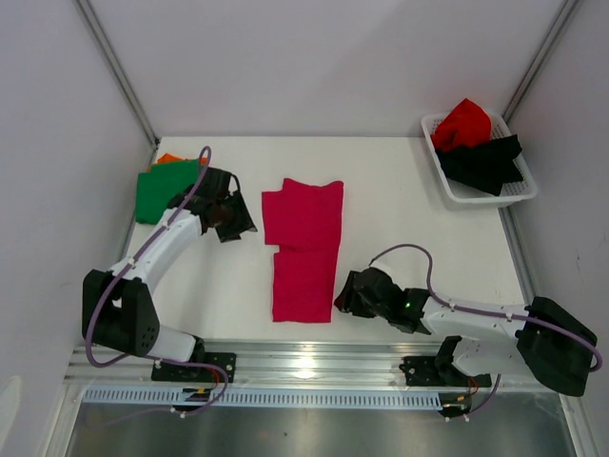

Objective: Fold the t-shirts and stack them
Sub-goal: Fold the folded rectangular tshirt in 1/3 of the way, then grab one side of the 2/3 rectangular tshirt with both arms

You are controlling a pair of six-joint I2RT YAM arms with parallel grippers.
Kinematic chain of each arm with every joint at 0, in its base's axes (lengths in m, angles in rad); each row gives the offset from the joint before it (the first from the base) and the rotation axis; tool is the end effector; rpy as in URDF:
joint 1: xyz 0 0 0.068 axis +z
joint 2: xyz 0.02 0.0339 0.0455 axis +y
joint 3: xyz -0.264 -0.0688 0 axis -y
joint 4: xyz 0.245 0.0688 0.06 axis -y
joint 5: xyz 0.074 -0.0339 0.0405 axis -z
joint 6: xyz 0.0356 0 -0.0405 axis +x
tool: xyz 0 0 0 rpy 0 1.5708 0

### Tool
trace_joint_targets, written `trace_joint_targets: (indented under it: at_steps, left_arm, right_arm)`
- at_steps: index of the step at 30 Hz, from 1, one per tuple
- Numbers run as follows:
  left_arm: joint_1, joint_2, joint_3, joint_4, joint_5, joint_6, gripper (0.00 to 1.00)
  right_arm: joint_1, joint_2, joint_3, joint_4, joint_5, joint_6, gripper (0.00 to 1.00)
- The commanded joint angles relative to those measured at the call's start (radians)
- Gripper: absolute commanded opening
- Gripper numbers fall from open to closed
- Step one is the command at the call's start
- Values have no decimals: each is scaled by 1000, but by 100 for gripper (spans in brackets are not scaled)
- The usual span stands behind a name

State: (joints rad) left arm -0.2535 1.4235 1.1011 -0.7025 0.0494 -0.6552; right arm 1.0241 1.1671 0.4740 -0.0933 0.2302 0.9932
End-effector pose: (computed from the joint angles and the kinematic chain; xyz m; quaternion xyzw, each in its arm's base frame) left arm 0.2798 -0.0743 0.2603 -0.1855 0.9447 -0.1396 0.2317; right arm 0.1212 0.1836 0.1690 0.0297 0.9185 0.2647 0.2922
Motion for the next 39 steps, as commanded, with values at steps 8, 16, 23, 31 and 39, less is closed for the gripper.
trace_joint_targets:
  at_steps: [8,16,23,31,39]
  left_arm:
    - [7,-37,14,37,37,-11,54]
    - [5,-14,17,41,40,-11,54]
    - [7,-6,19,37,38,-8,53]
    - [7,-15,22,31,35,-7,53]
    - [7,-26,17,26,26,-4,53]
  right_arm:
    - [-7,68,-81,228,-112,128,55]
    - [-19,71,-135,368,-212,120,59]
    - [-18,108,-158,420,-288,151,59]
    - [-19,138,-146,417,-318,144,59]
    - [-30,206,-121,448,-351,128,57]
